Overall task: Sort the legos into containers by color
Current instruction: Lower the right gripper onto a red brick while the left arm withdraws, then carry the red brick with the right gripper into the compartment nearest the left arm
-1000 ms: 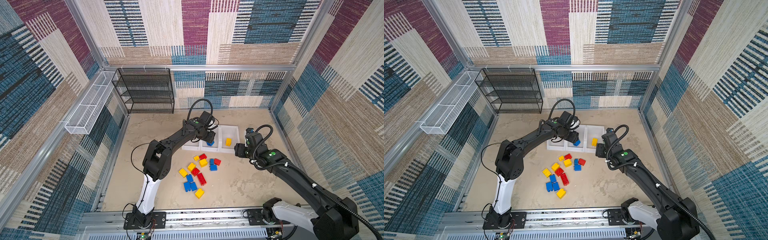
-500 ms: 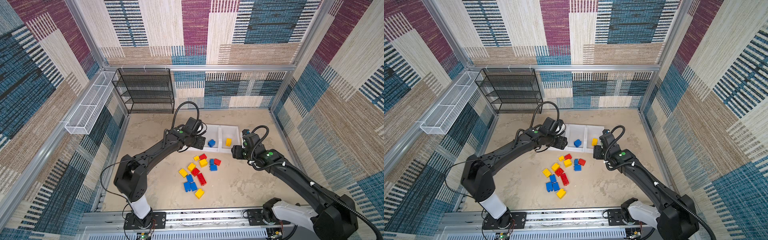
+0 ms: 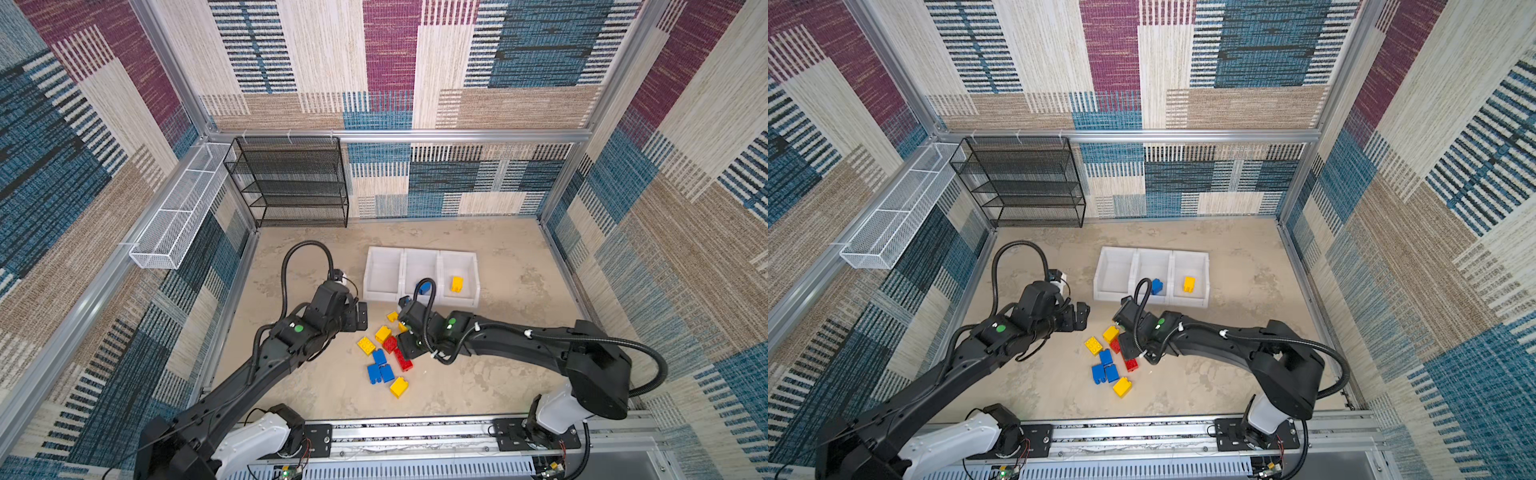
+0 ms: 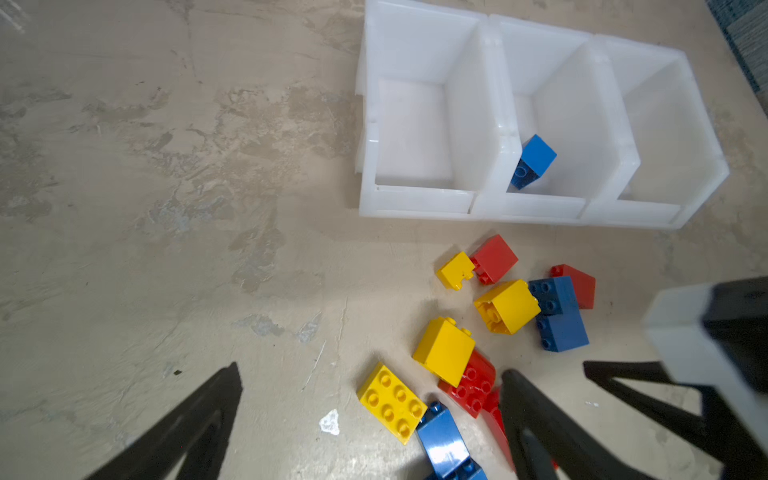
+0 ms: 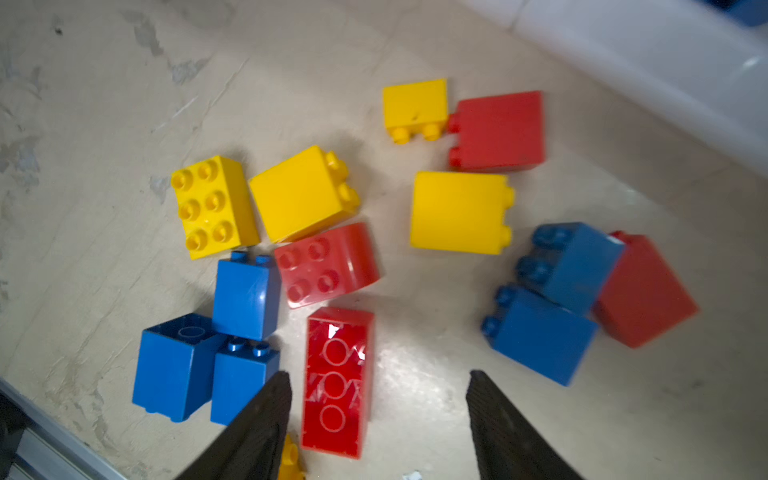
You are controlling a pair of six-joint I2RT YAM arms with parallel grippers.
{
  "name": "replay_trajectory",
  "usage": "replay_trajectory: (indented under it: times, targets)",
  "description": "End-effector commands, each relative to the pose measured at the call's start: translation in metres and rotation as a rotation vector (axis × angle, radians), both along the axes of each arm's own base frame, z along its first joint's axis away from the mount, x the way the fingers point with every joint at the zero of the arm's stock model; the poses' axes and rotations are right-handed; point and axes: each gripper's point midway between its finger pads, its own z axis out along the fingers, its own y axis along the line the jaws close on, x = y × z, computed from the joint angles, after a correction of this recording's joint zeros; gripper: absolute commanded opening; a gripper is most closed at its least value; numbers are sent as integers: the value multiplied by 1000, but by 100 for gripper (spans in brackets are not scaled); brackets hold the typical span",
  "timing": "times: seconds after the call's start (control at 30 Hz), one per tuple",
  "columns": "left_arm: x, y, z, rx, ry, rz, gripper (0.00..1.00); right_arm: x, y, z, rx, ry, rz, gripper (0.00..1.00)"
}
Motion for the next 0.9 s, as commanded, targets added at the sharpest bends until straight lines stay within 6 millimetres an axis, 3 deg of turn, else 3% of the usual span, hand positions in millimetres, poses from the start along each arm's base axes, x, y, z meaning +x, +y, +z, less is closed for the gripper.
replay_trajectory:
  times: [0.0,0.2,0.6,0.73,0.87]
  targets:
    - [1,8,15,-61,-82,53,99,-2,9,-9,-10,13,-20,69]
    - [-9,24,20,-85,-129,105,99,-5,14,-22,-51,38,-17,63]
    - [-11,22,12,-103,-114,103,99,-9,11,-39,-114,63,-37,43]
    - [-12,22,10,-104,-105,101,99,-6,14,-35,-111,55,-32,38]
    - [-12,22,8,-105,-100,101,99,1,21,-17,-98,16,-16,36]
